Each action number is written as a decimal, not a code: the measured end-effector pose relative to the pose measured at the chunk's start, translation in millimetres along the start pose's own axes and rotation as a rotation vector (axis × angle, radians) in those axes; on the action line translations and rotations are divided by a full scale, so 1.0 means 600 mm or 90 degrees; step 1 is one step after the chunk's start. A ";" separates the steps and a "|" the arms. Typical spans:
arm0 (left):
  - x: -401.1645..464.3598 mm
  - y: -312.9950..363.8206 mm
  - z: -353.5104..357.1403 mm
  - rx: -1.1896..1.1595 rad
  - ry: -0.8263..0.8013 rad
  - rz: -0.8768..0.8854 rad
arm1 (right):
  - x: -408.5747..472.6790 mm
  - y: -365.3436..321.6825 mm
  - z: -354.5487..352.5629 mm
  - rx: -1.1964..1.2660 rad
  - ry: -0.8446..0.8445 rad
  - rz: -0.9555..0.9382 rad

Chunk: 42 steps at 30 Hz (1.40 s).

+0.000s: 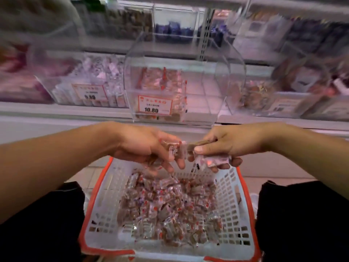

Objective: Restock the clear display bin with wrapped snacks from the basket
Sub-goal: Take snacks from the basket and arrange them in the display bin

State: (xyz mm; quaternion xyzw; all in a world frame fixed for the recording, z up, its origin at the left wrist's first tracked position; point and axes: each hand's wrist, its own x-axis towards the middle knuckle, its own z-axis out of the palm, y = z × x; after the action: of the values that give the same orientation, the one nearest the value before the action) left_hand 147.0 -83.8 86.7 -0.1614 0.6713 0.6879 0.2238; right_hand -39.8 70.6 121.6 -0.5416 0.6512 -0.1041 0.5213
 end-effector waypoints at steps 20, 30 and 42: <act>0.030 0.026 0.004 -0.186 0.029 -0.010 | 0.041 -0.008 -0.015 0.010 0.233 -0.117; 0.017 0.021 -0.004 -0.263 0.027 -0.003 | 0.041 0.009 -0.025 0.196 0.177 -0.125; -0.005 0.030 -0.011 -0.303 -0.062 0.030 | 0.023 -0.008 -0.032 0.141 0.250 -0.205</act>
State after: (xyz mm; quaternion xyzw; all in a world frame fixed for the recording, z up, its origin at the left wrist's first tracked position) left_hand 139.9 -90.8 103.2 -0.1603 0.4821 0.8389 0.1952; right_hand -50.4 49.2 125.6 -0.5471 0.6301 -0.3594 0.4178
